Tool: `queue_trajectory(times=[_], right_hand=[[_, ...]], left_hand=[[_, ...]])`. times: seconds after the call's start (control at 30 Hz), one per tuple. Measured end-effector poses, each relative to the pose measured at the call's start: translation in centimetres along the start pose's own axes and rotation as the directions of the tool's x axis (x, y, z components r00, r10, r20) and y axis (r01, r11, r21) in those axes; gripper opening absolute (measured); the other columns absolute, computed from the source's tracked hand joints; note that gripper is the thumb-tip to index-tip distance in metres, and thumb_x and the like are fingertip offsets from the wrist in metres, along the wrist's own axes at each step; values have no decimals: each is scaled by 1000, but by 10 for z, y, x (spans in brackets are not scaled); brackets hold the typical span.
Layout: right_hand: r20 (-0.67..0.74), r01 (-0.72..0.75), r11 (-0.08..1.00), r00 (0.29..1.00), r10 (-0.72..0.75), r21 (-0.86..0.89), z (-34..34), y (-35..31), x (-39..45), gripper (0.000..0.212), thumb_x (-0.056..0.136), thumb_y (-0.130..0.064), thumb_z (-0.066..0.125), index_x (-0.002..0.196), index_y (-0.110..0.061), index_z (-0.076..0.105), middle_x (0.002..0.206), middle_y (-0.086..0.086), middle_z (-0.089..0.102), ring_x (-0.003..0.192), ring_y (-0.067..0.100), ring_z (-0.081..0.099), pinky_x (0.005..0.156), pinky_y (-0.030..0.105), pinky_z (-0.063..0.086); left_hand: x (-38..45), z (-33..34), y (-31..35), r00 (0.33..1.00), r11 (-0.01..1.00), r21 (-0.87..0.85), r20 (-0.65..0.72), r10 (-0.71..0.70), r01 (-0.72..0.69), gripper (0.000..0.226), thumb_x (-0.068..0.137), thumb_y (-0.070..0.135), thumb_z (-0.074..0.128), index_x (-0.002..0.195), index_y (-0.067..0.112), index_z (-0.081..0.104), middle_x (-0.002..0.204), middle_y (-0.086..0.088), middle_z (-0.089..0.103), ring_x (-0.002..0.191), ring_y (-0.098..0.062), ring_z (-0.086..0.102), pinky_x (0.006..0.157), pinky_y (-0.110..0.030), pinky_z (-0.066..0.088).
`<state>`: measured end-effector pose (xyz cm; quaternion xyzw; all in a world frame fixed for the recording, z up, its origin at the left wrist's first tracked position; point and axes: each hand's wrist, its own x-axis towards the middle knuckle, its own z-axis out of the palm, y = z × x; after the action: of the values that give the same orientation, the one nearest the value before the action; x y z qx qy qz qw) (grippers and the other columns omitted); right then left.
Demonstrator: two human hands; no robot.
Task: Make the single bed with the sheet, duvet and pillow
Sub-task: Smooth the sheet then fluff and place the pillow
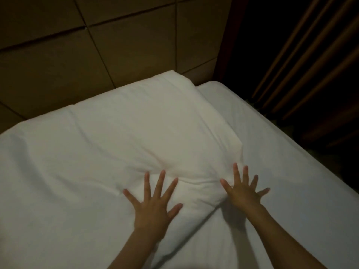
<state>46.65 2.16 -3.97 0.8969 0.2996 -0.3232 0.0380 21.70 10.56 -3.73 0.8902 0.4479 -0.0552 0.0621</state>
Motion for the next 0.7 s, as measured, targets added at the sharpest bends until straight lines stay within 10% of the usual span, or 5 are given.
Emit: queue_trajectory(times=[0.17, 0.27, 0.37, 0.53, 0.7], right_hand=[[-240, 133, 991, 962, -131, -10, -43, -15, -27, 83, 85, -72, 16, 147, -31, -22, 156, 10, -21, 143, 36, -18, 109, 66, -5], [-539, 429, 902, 749, -386, -51, -93, -78, -51, 79, 83, -77, 7, 145, -35, -19, 157, 6, -19, 143, 33, -18, 109, 57, -13], [-469, 653, 717, 567, -677, -245, -81, -108, -39, 68, 84, -71, -1, 146, -43, -8, 156, -7, -19, 144, 30, -16, 106, 57, -19], [-220, 533, 785, 764, -607, -315, -5, -62, 24, 85, 69, -76, -29, 146, -45, -8, 158, -9, -11, 145, 28, -11, 107, 68, -4], [-135, 509, 794, 808, -574, -331, -31, -73, 5, 69, 91, -68, 10, 149, -38, -11, 157, -1, -21, 143, 34, -20, 107, 68, -7]], left_hand=[[1, -20, 6, 990, 988, -64, -33, -141, 138, 68, 86, 74, 14, 143, 40, 31, 153, 2, 31, 145, -29, 4, 90, -81, 7], [-5, -31, 11, 979, 980, -85, -83, -188, 181, 70, 87, 71, 18, 147, 35, 25, 155, -4, 24, 143, -31, 14, 95, -77, 6], [-11, -26, 14, 963, 966, -71, -90, -253, 247, 69, 86, 69, 24, 148, 37, 20, 156, -2, 23, 143, -31, 11, 94, -77, 0], [-37, -9, -39, 938, 938, 77, 46, -342, 338, 72, 85, 75, 13, 149, 41, 13, 157, 8, 12, 143, -33, 9, 94, -75, -12], [-64, -25, -63, 859, 868, 128, 131, -494, 480, 70, 90, 66, 15, 136, 45, -34, 143, 10, -42, 140, -32, -28, 95, -78, -8]])
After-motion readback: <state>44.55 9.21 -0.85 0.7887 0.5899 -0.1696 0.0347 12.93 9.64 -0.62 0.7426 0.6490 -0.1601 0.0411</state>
